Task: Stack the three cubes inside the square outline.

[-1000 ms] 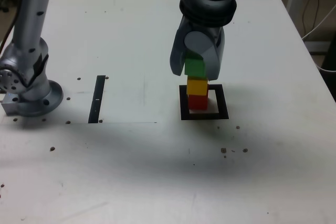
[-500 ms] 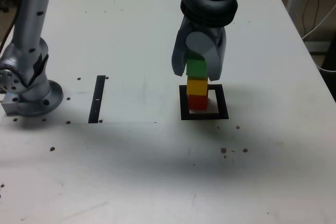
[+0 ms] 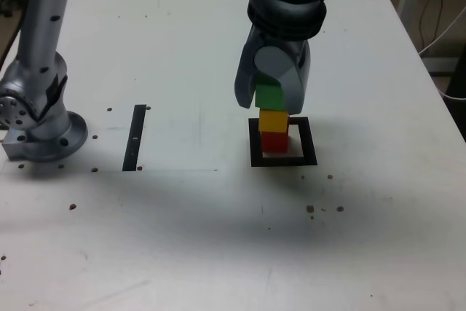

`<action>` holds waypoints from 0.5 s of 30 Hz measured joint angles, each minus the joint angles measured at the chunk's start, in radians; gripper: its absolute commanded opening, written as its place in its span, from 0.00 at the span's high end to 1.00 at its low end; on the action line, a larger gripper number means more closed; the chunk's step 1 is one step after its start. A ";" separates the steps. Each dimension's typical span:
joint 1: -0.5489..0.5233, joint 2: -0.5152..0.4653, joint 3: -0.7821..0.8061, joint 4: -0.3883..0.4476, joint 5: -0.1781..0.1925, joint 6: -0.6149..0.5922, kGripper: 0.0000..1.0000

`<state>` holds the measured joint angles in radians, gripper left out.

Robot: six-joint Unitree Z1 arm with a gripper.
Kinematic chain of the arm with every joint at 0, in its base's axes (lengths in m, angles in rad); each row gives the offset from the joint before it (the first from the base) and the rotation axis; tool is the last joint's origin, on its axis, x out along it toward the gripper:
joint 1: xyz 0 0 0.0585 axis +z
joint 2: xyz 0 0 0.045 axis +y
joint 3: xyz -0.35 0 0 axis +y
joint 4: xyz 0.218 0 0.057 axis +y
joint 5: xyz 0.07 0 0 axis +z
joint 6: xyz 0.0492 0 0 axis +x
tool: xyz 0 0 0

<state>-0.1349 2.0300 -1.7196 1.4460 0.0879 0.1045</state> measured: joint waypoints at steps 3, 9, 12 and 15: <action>-0.005 -0.003 0.001 -0.014 -0.008 0.000 0.50; -0.007 -0.008 0.016 -0.043 -0.010 0.006 0.18; -0.007 -0.008 0.024 -0.049 -0.010 0.010 0.04; -0.007 -0.008 0.030 -0.055 -0.010 0.012 0.01</action>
<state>-0.1421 2.0220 -1.6892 1.3912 0.0781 0.1169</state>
